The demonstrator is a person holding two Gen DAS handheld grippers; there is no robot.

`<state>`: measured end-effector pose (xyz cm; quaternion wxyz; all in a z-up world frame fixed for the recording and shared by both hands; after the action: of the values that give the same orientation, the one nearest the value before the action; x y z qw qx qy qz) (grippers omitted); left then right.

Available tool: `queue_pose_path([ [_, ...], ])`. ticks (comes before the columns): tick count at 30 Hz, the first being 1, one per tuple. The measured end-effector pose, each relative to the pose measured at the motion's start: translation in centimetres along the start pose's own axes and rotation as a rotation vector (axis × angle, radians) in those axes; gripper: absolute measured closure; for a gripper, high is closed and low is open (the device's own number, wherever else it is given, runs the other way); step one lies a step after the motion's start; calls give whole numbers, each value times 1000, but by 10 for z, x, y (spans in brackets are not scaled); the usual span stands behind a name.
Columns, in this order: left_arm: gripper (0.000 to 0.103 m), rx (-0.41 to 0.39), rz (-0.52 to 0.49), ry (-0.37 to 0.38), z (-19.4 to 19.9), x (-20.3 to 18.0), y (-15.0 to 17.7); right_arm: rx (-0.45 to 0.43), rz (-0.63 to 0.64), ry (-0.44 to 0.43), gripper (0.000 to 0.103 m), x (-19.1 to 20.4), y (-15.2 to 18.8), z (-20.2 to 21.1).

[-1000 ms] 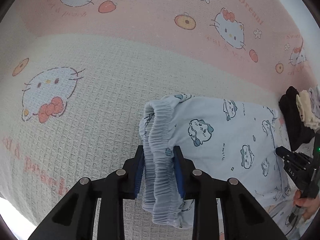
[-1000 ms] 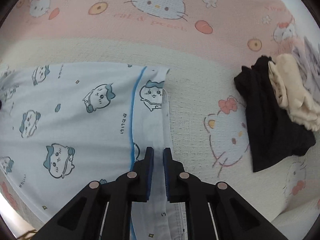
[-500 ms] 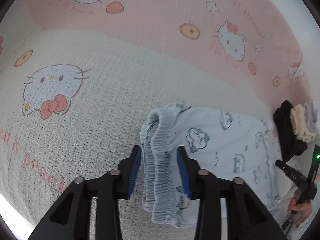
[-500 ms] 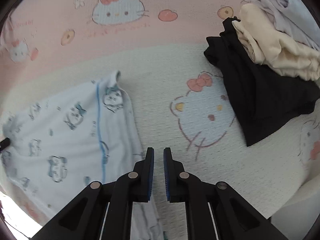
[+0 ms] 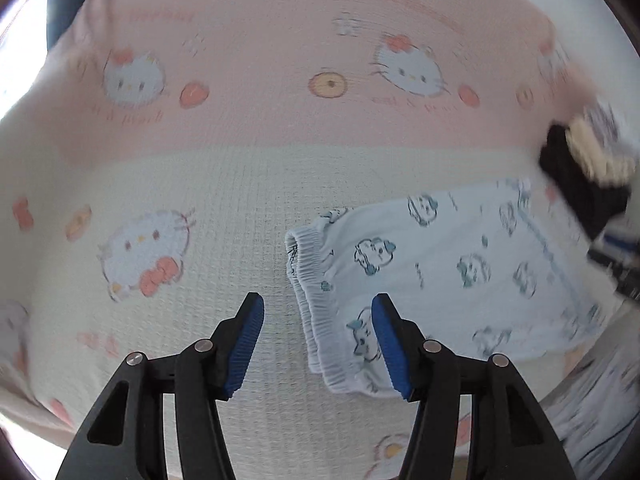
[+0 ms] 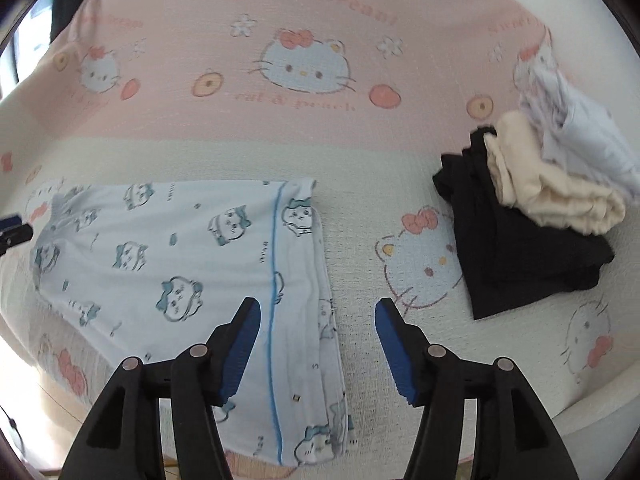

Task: Fold clothes

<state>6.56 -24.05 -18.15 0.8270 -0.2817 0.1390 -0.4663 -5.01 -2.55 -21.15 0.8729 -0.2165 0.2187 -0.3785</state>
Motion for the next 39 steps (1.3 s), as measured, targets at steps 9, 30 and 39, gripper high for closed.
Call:
queue_pose_path([
  [9, 50, -40, -348, -37, 6, -38, 25, -37, 324, 92, 44, 56, 14, 23],
  [30, 50, -247, -1291, -309, -15, -75, 125, 39, 988, 355, 44, 128, 83, -8],
  [39, 50, -311, -1356, -377, -29, -83, 121, 77, 1090, 431, 44, 125, 97, -22],
])
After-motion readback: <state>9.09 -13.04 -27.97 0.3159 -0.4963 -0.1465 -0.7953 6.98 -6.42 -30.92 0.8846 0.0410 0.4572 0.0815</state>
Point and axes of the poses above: each gripper's, at about its wrist camera, not at the fingertips, and z roughly against the way its jaws point, x to its left, y to its underside, the point moved 1 cm from there along -z, roughly the way its jaws point, and after that the axes turned 7 degrees about z, right-handed, at the moved point
